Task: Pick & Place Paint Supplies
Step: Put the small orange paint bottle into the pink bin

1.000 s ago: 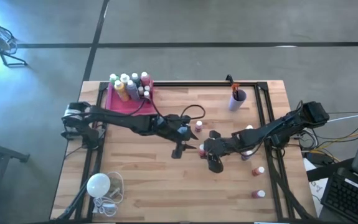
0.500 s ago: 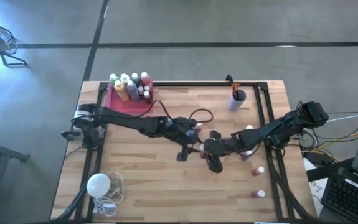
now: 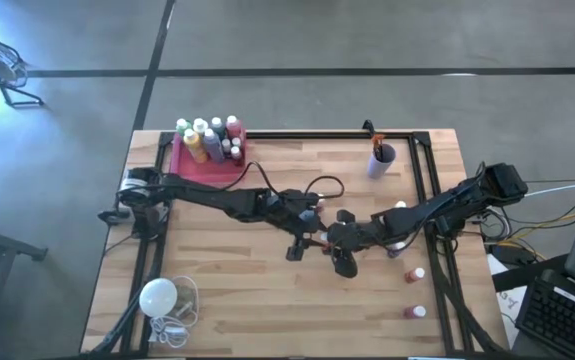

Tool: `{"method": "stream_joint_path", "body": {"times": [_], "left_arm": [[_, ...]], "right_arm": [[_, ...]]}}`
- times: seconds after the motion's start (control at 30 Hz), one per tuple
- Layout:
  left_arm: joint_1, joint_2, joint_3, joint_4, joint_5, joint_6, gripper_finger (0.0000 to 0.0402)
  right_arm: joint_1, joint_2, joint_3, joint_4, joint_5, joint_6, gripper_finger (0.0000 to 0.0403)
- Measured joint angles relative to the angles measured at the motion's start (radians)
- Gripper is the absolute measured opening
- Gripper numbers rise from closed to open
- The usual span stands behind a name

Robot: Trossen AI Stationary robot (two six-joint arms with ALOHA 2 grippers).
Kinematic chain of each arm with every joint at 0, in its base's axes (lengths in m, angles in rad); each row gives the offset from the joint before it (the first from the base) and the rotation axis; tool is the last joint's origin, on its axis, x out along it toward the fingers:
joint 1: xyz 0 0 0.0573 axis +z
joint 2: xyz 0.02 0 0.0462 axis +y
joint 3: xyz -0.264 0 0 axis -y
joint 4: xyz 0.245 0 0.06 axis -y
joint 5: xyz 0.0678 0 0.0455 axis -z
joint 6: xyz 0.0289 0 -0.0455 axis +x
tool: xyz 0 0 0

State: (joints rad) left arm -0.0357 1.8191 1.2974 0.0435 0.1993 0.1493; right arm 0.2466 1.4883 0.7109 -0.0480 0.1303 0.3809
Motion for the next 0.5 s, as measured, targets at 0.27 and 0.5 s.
{"method": "stream_joint_path", "body": {"times": [0.27,0.5], "left_arm": [[0.000,0.002,0.000,0.013,-0.002,-0.001,0.0197],[0.001,0.003,0.000,0.018,-0.002,-0.017,0.0197]], "right_arm": [[0.000,0.000,0.001,0.000,0.000,-0.018,0.0122],[0.000,0.000,0.003,0.002,0.000,-0.025,0.0126]]}}
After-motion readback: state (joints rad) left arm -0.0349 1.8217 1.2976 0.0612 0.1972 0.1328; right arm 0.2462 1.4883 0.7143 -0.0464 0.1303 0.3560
